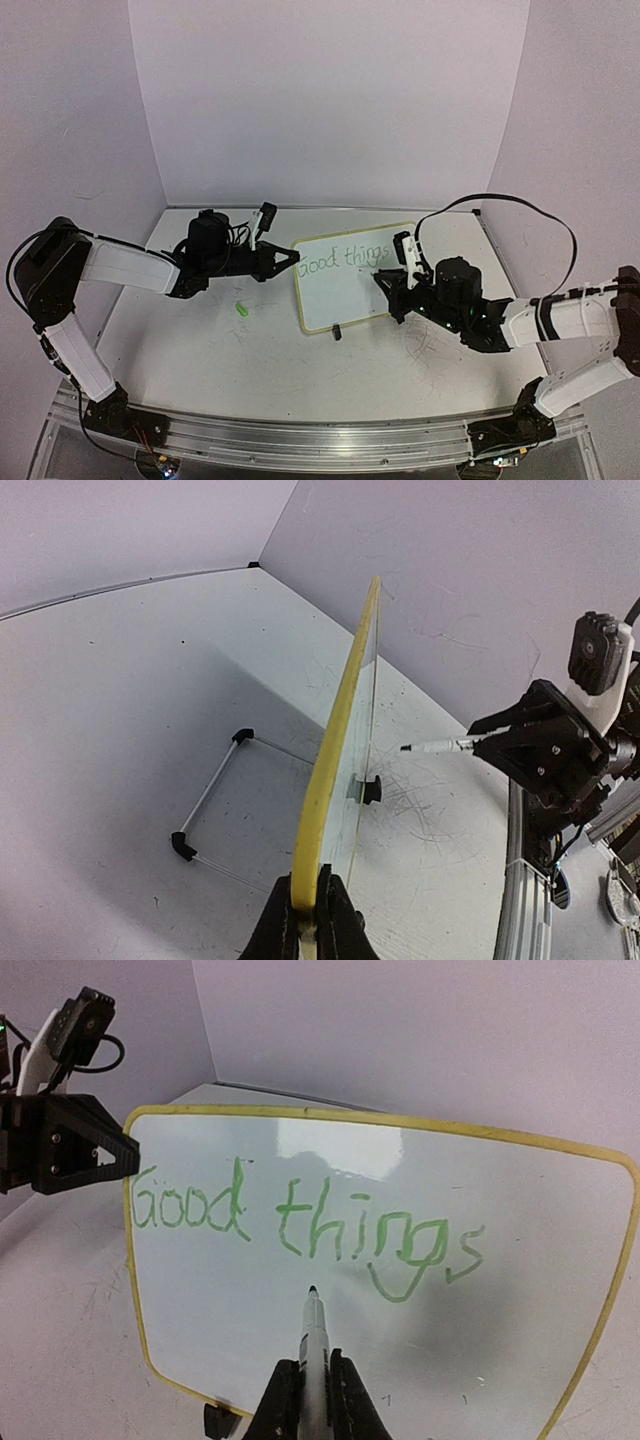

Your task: Write a sentence on the whiteboard

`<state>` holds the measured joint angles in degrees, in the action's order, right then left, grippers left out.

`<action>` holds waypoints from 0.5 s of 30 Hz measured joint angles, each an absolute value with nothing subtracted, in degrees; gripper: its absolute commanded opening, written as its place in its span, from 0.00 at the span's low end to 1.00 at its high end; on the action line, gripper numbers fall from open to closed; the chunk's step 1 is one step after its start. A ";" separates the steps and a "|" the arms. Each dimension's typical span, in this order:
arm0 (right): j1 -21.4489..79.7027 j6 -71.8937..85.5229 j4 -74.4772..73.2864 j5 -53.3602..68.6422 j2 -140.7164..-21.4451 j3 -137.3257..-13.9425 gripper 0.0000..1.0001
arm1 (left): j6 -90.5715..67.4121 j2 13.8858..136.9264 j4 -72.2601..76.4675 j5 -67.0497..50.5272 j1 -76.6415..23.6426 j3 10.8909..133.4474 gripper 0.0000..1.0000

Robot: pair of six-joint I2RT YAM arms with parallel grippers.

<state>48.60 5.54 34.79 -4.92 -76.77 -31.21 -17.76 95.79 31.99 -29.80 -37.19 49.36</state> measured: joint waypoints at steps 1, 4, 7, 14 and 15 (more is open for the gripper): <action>49.32 5.52 34.79 -4.41 -77.86 -31.77 0.00 | -17.80 95.79 31.99 -29.80 -37.19 49.36 0.00; 51.00 5.36 34.75 -2.64 -80.58 -33.40 0.00 | -17.82 95.81 31.99 -29.79 -37.19 49.36 0.00; 53.00 5.21 34.70 -0.96 -83.54 -35.27 0.00 | -17.82 95.83 31.99 -29.79 -37.19 49.36 0.00; 56.74 5.15 34.59 0.53 -88.55 -38.31 0.00 | -17.82 95.87 31.99 -29.80 -37.19 49.36 0.00; 56.99 5.17 34.57 0.38 -89.59 -39.00 0.00 | -17.82 95.88 31.99 -29.80 -37.19 49.36 0.00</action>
<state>56.99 5.17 34.57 0.38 -89.59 -39.00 -17.82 95.88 31.99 -29.80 -37.19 49.36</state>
